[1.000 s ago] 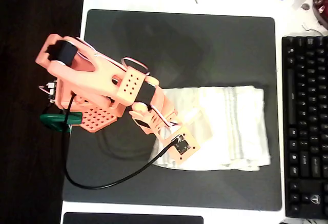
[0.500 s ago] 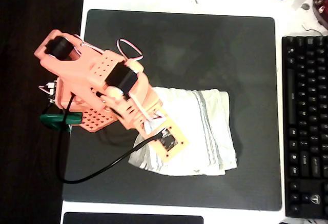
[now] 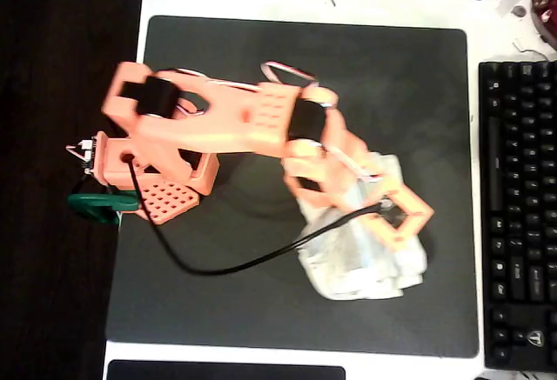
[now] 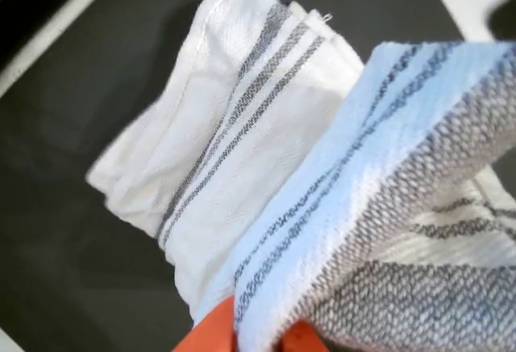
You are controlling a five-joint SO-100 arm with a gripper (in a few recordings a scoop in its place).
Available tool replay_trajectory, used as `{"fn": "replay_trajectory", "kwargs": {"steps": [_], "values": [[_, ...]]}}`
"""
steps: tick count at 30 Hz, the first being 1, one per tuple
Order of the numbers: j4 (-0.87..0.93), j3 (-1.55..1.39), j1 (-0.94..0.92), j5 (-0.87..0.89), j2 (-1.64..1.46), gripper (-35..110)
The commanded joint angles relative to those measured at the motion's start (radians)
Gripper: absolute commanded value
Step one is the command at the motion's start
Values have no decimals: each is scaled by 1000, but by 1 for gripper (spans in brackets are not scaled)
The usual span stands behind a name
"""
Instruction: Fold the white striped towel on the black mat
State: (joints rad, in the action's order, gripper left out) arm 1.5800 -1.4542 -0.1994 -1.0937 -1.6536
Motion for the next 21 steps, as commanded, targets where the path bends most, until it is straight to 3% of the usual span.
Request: {"fn": "replay_trajectory", "kwargs": {"steps": [1, 7, 15, 21], "values": [[-54, 101, 8, 5, 130, 0], [-265, 198, 41, 34, 437, 1], [-357, 494, 72, 80, 726, 3], [-411, 505, 61, 75, 830, 20]]}}
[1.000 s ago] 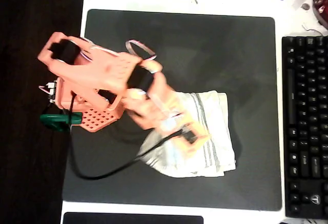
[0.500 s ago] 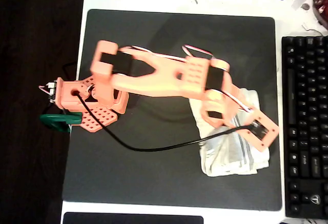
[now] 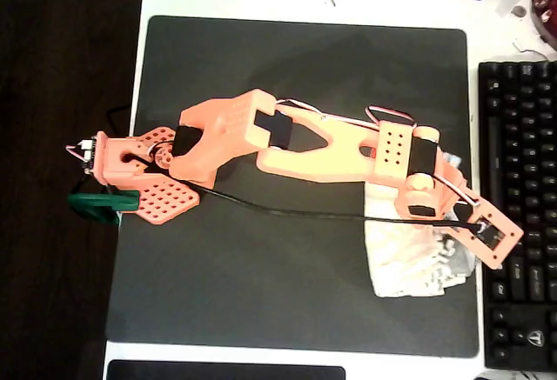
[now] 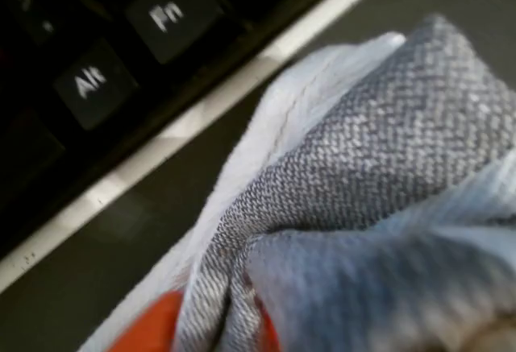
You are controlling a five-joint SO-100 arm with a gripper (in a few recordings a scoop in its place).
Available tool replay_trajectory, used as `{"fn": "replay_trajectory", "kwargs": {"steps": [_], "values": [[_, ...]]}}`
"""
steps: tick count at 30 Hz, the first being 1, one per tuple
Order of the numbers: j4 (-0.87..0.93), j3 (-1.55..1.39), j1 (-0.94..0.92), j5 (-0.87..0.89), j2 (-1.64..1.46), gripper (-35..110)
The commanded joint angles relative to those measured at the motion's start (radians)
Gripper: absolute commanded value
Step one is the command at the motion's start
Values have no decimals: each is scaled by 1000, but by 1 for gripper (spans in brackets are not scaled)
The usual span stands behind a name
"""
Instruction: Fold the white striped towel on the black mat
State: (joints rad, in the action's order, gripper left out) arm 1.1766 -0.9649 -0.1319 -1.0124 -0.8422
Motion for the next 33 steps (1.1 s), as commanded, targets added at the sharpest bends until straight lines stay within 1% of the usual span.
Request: {"fn": "replay_trajectory", "kwargs": {"steps": [1, 9, 17, 19, 22, 24, 25, 30, 33], "values": [[14, 23, -6, -2, 5, 21], [201, 98, 18, -55, -222, 23], [279, 98, 20, -110, -298, 24], [318, 97, 20, -124, -324, 24], [394, 58, 28, -176, -396, 18], [408, -44, 34, -202, -488, 11], [385, -147, 35, -219, -566, 11], [126, -788, 29, -311, -1035, 8], [29, -1143, 48, -368, -1325, 5]]}}
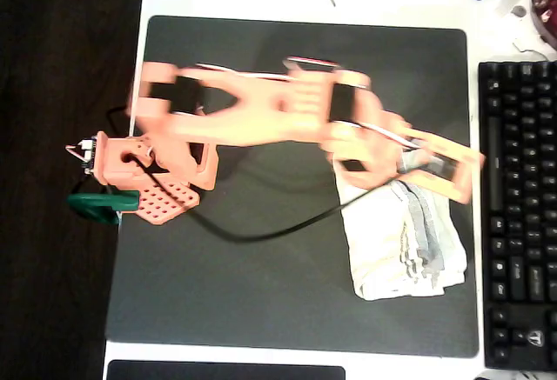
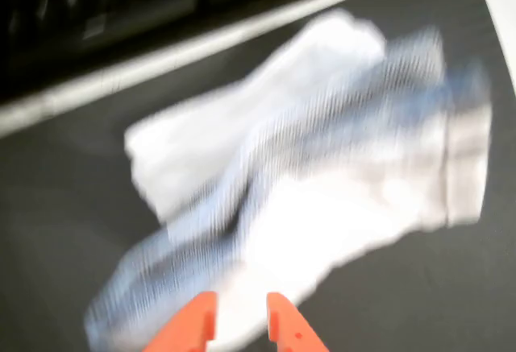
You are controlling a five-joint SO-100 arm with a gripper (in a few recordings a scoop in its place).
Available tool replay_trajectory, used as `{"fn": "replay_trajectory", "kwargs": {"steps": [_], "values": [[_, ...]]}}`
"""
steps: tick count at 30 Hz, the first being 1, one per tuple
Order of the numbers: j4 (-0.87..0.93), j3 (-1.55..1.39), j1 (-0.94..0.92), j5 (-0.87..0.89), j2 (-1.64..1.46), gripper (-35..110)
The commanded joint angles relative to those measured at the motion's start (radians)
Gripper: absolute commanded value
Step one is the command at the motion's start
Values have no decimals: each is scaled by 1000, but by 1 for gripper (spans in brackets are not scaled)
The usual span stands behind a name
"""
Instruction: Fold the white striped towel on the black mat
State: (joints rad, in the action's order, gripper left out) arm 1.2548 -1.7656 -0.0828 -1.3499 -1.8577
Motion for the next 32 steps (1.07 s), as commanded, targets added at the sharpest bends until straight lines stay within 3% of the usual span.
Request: {"fn": "replay_trajectory", "kwargs": {"steps": [1, 17, 32], "values": [[-67, -443, 6, -48, -397, 4], [-97, -1261, 52, -120, -1315, 0], [81, -1384, 87, -117, -1502, 0]]}}
